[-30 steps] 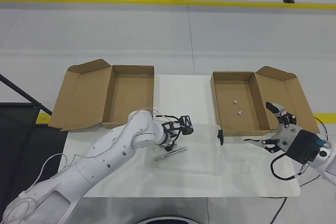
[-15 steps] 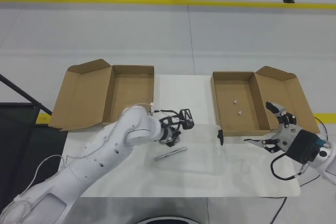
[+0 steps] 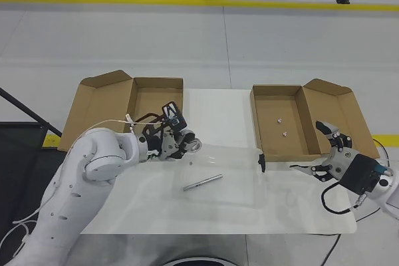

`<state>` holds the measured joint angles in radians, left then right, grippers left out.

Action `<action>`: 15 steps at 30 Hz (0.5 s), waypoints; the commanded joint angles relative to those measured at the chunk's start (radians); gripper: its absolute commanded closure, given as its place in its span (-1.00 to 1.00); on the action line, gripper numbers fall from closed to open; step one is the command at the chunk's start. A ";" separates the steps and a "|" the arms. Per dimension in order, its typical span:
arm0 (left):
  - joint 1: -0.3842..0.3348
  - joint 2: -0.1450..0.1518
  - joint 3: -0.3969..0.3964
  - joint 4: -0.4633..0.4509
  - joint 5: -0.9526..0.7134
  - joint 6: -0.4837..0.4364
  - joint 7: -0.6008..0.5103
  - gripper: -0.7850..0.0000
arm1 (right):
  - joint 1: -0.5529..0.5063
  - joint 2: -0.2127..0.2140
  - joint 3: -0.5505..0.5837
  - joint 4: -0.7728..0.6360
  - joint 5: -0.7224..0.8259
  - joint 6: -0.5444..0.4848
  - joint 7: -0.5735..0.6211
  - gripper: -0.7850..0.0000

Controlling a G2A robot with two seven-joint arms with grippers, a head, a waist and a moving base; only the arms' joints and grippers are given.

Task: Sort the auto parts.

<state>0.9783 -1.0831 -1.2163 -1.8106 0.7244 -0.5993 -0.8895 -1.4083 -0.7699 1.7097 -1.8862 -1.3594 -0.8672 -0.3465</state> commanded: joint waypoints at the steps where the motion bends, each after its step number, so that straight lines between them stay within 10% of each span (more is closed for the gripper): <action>1: -0.003 0.000 0.005 0.001 0.001 0.001 -0.002 1.00 | 0.000 0.000 0.000 0.000 0.000 0.000 0.000 -1.00; 15: 0.001 0.001 -0.027 0.047 0.090 0.116 0.100 1.00 | 0.000 0.000 0.000 0.000 0.000 0.000 0.000 -1.00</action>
<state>0.9771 -1.0820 -1.2367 -1.7662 0.8206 -0.4929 -0.8121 -1.4083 -0.7699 1.7097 -1.8862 -1.3594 -0.8672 -0.3465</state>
